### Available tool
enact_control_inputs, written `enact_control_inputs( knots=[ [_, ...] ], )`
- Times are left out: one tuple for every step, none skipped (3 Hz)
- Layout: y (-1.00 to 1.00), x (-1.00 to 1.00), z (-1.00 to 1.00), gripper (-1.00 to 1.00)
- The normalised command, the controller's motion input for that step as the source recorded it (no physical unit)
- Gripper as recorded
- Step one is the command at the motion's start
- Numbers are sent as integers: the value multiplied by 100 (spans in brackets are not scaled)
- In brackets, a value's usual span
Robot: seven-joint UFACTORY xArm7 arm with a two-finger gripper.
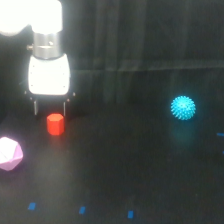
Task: Pick up the red object from the table
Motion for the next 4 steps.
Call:
enact_control_inputs(
  knots=[
    [-92, 10, -1, 70],
    [-74, -40, -20, 82],
    [3, -17, -47, -97],
    [9, 8, -12, -100]
  ],
)
